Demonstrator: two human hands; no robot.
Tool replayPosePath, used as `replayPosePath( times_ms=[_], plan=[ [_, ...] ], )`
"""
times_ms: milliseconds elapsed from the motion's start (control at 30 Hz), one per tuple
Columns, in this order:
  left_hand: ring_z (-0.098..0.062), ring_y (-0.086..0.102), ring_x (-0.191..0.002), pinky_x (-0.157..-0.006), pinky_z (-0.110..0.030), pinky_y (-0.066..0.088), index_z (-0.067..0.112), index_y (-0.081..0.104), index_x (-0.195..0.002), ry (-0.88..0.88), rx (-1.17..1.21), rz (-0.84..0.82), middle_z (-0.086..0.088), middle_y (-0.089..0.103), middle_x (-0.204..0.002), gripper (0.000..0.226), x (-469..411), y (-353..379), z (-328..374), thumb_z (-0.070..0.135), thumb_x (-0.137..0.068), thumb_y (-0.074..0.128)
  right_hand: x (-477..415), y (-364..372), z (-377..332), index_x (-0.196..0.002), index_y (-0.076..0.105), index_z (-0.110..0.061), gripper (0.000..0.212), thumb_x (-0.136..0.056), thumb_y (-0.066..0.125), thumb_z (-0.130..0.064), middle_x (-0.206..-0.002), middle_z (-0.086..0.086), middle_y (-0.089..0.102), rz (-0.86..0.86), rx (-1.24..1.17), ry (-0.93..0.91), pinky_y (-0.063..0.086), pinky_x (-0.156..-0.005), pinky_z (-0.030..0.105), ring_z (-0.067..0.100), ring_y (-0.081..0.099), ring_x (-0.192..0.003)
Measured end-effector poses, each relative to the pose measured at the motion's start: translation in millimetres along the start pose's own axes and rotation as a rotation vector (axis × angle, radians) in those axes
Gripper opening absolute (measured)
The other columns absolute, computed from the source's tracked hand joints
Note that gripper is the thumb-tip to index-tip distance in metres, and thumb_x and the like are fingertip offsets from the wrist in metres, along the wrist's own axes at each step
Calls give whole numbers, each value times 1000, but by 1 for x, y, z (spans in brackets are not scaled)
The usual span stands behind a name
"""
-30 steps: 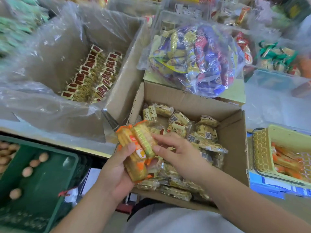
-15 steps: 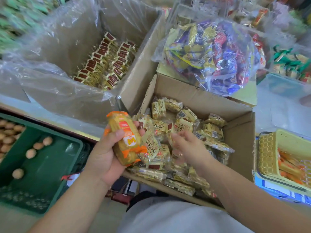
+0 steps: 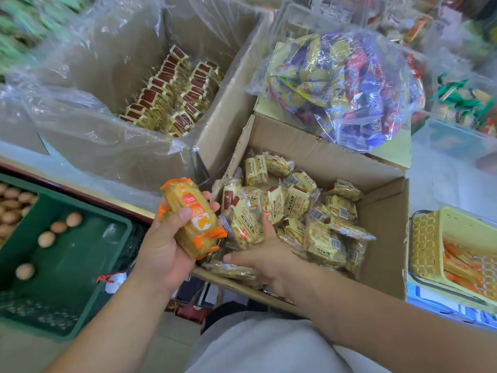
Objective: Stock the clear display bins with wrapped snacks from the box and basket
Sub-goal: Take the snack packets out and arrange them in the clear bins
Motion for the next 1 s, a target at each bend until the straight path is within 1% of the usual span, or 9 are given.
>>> replayPosePath(
  times_ms=[67,167,233,433,500,600,700,900,1000],
  plan=[
    [-33,71,-111,-86,-50,60,14,47,-147,-6,4,-2,-18,69,-124,79,0,-1,-1,19,-73,75,-4,-2,-1,-142,30,-53,125,-44,97,-15,-132,2,56,70,16,-54,54,-94,49,27,57,-115],
    [-33,71,-112,-85,-49,61,10,41,-152,2,-39,-5,-17,70,-125,88,0,2,-3,16,-72,77,-6,-7,-7,-109,48,-44,78,-54,91,-9,-121,10,56,115,34,-101,59,-60,30,26,64,-97],
    [-33,71,-112,-84,-48,61,12,42,-152,9,-53,-8,-17,70,-126,89,1,3,-2,16,-71,78,-9,-10,-11,-103,52,-42,68,-58,89,-9,-116,10,59,106,54,-123,57,-51,28,25,64,-93],
    [-33,71,-112,-85,-48,61,14,46,-149,33,-91,4,-17,71,-125,86,3,5,-2,16,-70,80,-17,-5,-10,-150,41,-26,109,-57,95,-7,-127,5,65,50,61,-106,56,-95,44,27,64,-109],
    [-33,71,-112,-84,-49,62,18,52,-143,38,-109,4,-16,70,-125,79,3,6,-2,16,-70,81,-16,-13,-16,-144,48,-28,97,-62,92,-3,-126,5,62,63,92,-123,59,-80,37,22,67,-95],
    [-33,72,-112,-81,-48,62,27,62,-131,38,-134,3,-16,71,-124,67,3,6,-3,13,-70,82,-15,-43,-29,-113,61,-34,69,-62,89,3,-116,7,61,71,80,-123,54,-52,26,14,66,-60],
    [-33,72,-110,-78,-47,62,29,65,-128,42,-146,-12,-17,70,-124,60,3,6,-3,5,-75,77,-8,-88,-50,-102,73,-36,61,-60,89,5,-110,13,66,111,7,-188,59,-59,33,22,73,-75],
    [-31,74,-106,-77,-47,62,30,65,-131,57,-198,-23,-18,70,-123,71,3,13,-3,13,-65,83,21,-197,-87,-101,72,-38,56,-64,91,0,-97,13,76,403,86,-409,56,-55,26,20,75,-72],
    [-32,73,-106,-75,-47,62,31,66,-129,55,-195,-25,-18,70,-123,65,2,10,-4,7,-70,78,23,-223,-88,-124,62,-36,68,-66,94,-19,-128,8,66,454,264,-431,54,-71,22,14,70,-101]
  ],
)
Point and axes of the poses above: each hand's wrist, its own x-axis away from the middle knuckle, its own y-axis out of the palm, z = x × y, the point moved 7 cm from there along -x, towards the middle knuckle
